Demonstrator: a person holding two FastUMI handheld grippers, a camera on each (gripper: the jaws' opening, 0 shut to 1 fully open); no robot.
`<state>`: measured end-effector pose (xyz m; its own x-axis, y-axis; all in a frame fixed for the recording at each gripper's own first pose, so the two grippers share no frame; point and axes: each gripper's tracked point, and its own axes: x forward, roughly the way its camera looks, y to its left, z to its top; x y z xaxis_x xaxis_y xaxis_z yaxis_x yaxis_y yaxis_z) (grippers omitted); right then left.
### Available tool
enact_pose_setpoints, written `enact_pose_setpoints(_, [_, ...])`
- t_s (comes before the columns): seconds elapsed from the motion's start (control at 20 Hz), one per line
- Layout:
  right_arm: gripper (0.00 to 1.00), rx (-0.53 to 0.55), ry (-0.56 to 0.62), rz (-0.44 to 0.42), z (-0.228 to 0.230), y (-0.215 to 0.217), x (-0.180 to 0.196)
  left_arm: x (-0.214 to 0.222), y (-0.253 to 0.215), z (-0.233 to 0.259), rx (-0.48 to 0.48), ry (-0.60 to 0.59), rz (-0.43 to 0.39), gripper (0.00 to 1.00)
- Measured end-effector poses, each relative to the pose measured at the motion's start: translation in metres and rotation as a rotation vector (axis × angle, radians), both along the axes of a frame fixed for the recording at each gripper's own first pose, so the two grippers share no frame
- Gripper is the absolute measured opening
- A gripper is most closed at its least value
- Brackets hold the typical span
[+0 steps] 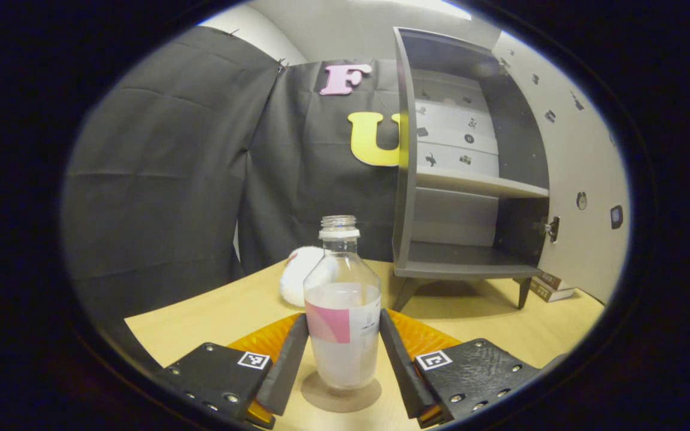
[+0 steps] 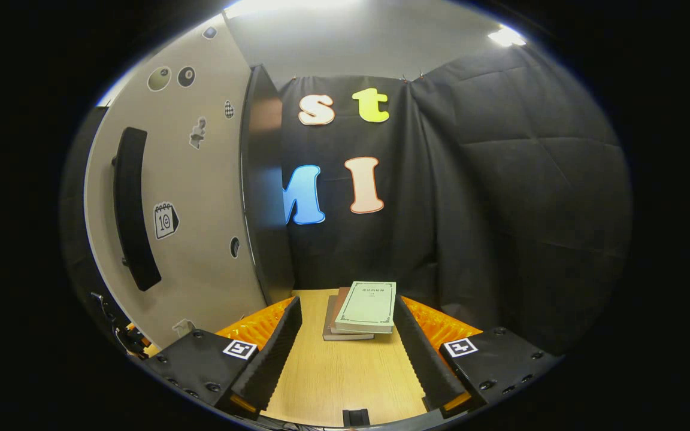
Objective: Open the cabinet door with the right hand, grasp the bottle in the cabinet with the left hand and place it on the coaster, then close the cabinet door with the right hand.
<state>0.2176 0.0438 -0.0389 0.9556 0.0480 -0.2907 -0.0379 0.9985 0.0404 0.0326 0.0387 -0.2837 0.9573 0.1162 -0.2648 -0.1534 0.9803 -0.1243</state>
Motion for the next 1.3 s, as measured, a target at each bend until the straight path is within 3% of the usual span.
enact_pose_setpoints(0.35, [0.97, -0.062, 0.004, 0.045, -0.001, 0.016, 0.007, -0.007, -0.009, -0.023, 0.05, 0.007, 0.013, 0.71])
enact_pose_setpoints(0.4, [0.97, -0.058, 0.005, 0.046, -0.001, 0.016, 0.007, -0.009, -0.011, -0.023, 0.061, 0.011, 0.011, 0.75])
enact_pose_setpoints(0.5, [0.98, -0.031, 0.014, 0.049, -0.002, 0.016, 0.007, -0.014, -0.016, -0.024, 0.076, 0.029, 0.002, 0.71])
enact_pose_setpoints(0.65, [0.98, 0.0, 0.022, 0.034, -0.005, 0.013, 0.007, -0.014, -0.017, -0.014, 0.105, 0.033, 0.008, 0.78])
enact_pose_setpoints(0.95, [0.97, 0.005, 0.002, 0.063, -0.001, 0.02, 0.004, -0.014, -0.01, 0.03, 0.136, -0.003, 0.024, 0.8])
enact_pose_setpoints(1.3, [0.97, 0.042, -0.058, 0.206, 0.03, 0.054, -0.005, -0.02, -0.022, 0.125, 0.136, -0.054, 0.01, 0.77])
